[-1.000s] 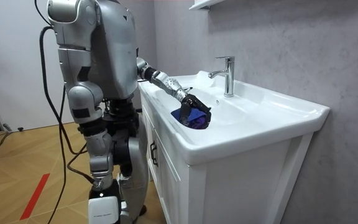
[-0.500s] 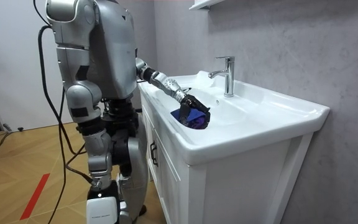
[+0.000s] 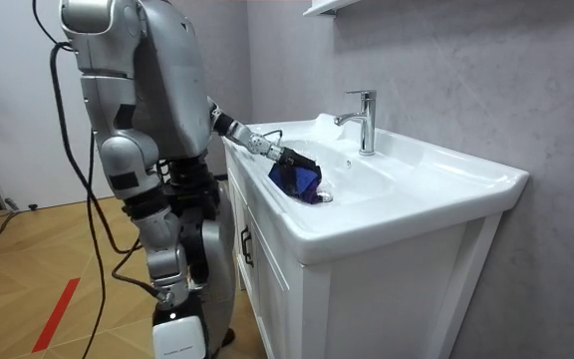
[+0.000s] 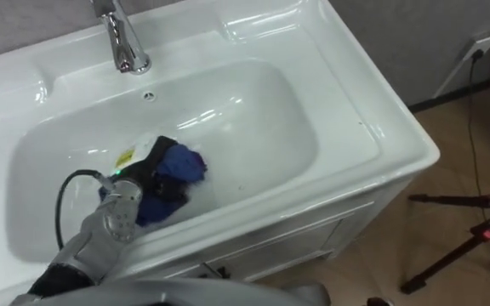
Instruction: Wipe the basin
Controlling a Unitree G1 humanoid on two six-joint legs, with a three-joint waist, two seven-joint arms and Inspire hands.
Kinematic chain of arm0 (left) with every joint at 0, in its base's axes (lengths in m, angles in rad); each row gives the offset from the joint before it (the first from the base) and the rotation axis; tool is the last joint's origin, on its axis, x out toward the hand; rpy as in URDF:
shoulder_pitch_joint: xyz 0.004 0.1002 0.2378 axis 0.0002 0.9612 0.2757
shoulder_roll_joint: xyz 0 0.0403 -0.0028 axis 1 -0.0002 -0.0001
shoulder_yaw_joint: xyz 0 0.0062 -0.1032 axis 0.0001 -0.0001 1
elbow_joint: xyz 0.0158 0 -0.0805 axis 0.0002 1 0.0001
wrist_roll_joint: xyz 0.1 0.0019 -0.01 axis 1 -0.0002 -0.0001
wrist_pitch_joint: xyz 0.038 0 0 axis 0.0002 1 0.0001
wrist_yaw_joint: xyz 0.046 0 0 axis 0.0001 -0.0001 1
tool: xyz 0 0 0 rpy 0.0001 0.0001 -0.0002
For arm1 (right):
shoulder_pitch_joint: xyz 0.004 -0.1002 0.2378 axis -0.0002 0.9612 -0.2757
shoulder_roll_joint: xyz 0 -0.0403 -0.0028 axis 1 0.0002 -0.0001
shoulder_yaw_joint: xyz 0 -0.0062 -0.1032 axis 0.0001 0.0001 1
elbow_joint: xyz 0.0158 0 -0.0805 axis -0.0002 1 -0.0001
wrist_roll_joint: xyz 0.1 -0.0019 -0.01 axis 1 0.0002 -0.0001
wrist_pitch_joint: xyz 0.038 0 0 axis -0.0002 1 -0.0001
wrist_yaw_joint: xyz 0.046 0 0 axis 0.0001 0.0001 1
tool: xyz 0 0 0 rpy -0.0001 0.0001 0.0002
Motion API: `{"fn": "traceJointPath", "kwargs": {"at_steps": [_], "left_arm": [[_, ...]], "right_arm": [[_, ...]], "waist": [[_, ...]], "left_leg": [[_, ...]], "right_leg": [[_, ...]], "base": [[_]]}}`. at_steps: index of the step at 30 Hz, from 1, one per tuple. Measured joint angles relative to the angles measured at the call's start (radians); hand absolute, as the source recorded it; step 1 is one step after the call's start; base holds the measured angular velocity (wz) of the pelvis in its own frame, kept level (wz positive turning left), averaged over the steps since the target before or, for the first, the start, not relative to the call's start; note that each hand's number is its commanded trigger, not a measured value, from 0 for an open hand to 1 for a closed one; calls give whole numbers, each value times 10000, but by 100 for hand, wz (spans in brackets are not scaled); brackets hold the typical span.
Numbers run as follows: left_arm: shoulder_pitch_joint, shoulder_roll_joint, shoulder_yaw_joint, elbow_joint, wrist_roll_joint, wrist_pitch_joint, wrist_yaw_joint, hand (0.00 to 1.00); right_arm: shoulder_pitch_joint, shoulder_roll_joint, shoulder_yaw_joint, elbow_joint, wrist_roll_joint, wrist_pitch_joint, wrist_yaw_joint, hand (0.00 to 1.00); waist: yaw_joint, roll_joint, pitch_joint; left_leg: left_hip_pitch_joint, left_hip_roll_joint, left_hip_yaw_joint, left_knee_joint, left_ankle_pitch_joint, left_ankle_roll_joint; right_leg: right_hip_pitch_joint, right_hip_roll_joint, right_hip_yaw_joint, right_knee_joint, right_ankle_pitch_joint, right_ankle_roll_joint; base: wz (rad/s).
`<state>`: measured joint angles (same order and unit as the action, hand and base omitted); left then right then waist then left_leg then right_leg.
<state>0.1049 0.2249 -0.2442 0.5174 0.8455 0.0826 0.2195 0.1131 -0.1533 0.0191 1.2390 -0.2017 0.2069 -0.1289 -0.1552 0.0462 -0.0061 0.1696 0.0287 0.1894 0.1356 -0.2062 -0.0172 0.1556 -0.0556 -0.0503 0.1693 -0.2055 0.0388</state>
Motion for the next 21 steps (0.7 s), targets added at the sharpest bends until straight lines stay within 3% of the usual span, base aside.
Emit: {"fn": "traceJointPath", "kwargs": {"at_steps": [1,4,10,14,16,21], "left_arm": [[261,367,122,-2,459,42,346,100],[699,872,584,-75,1929,311,896,100],[725,1038,655,277,3723,427,1297,100],[520,1060,655,612,4093,609,1398,100],[523,1227,655,615,4091,707,1311,100],[508,1550,697,601,4140,709,1235,100]], "right_arm": [[42,-125,-35,0,3,-9,0,0],[73,-486,-185,13,-3,-114,7,0],[44,-817,-719,85,-59,-415,209,0],[62,-965,-863,87,-50,-388,300,0],[64,-1012,-862,92,-51,-376,301,0],[40,-1029,-1140,-34,-287,-413,267,0]], "waist": [[3,32,-7],[144,117,-17],[218,374,-38],[225,626,-49],[233,725,-101],[252,773,-102]], "left_leg": [[5,7,0,-2,6,-8],[89,13,72,-14,5,-8],[144,58,271,-47,2,-12],[64,106,337,-6,10,-26],[10,125,354,7,31,-53],[9,159,370,8,38,-64]], "right_leg": [[-1,6,0,-11,4,-7],[7,11,81,-34,5,-8],[-47,50,193,-31,28,-38],[-185,75,194,-17,57,-78],[-256,90,200,2,66,-93],[-264,117,221,-4,84,-120]], "base": [[0],[-6],[-9],[-6],[-3],[-1]]}}
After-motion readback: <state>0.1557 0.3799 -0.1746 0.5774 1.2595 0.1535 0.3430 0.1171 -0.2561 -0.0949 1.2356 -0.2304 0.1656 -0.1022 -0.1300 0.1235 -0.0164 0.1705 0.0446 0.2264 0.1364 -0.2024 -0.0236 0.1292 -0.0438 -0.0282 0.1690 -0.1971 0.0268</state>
